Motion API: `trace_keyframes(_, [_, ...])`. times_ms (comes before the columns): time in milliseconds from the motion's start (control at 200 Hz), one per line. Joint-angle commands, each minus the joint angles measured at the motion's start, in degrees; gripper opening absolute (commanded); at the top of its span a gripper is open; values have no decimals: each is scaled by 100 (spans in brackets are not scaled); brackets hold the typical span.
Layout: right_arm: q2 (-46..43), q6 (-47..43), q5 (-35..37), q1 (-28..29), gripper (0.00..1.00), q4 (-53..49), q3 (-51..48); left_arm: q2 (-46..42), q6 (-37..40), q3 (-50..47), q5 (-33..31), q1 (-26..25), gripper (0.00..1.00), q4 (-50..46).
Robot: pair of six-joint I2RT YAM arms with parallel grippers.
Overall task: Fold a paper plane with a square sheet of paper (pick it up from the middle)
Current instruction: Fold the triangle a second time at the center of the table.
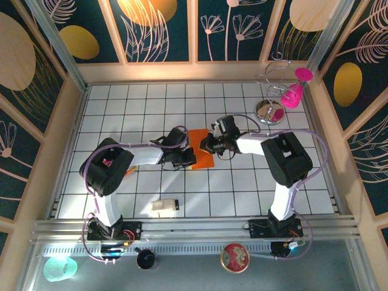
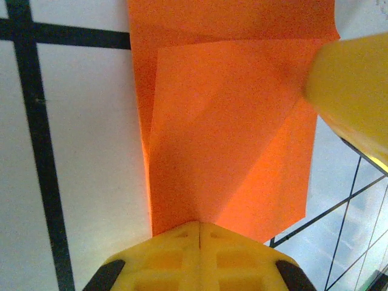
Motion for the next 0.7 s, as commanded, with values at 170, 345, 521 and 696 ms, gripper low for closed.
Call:
trace_keyframes(170, [-34,221,237,348,0,-145,-150,199,55,-259,-82,30,0,-485])
trace_keyframes(345, [84,263,169,366,0,-114,-257,169,41,-268,-95,35,0,-479])
trace_keyframes(521, [181,190,240,359,0,-204,-276,192,18,-286,-84,29,0,-468])
trace_keyframes(696, [355,102,389,174,0,-327,-196,176,7,-321,-96,36,0,-502])
